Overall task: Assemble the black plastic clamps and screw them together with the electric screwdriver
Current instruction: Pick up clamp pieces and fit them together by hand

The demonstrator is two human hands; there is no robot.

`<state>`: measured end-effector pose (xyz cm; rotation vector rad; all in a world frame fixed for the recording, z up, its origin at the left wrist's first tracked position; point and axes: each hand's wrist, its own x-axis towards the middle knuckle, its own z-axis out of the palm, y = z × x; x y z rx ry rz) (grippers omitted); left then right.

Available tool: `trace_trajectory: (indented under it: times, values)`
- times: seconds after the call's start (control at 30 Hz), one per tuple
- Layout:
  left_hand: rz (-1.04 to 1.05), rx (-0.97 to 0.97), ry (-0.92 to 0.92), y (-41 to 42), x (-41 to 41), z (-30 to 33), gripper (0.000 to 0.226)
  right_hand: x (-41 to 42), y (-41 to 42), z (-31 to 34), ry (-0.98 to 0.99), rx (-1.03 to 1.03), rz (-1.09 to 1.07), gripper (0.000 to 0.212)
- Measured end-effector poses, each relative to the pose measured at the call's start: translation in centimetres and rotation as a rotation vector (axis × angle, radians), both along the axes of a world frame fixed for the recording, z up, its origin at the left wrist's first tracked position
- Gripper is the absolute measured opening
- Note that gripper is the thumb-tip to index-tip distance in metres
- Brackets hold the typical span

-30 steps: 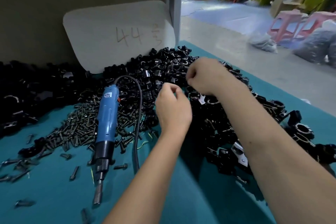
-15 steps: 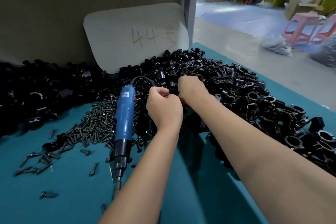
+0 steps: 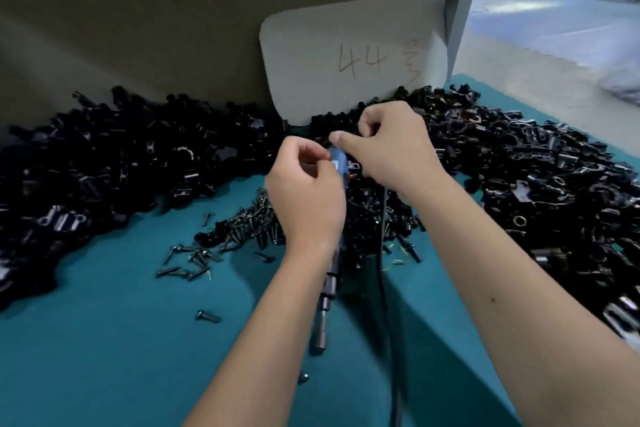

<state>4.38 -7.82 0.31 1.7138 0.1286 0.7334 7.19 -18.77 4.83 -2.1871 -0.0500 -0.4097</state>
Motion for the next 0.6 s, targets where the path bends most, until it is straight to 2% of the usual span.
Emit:
trace_trajectory:
  times: [0.13, 0.2, 0.27, 0.4, 0.5, 0.6]
  values:
    - [0.254, 0.192, 0.005, 8.2, -0.6, -1.6, 0.016, -0.6, 4.6, -1.5, 0.053, -0.014, 0.183, 0.037]
    - [0.349, 0.412, 0.121, 12.3, -0.5, -2.9, 0.020, -0.9, 6.8, -2.2, 0.076, -0.051, 0.310, 0.026]
    - [0.344, 0.562, 0.277, 15.2, -0.2, -3.8, 0.034, -1.1, 8.6, -2.8, 0.054, -0.076, 0.399, 0.024]
    - [0.192, 0.607, 0.451, 17.5, 0.7, -4.3, 0.061, -0.8, 10.4, -3.9, 0.037, -0.189, 0.445, 0.021]
    - [0.137, 0.599, 0.451, 18.5, 1.1, -4.7, 0.063, -0.6, 10.6, -4.5, 0.072, -0.130, 0.449, 0.021]
    - [0.225, 0.637, 0.433, 19.0, 1.4, -4.9, 0.055, -0.5, 10.4, -4.8, 0.202, -0.009, 0.508, 0.024]
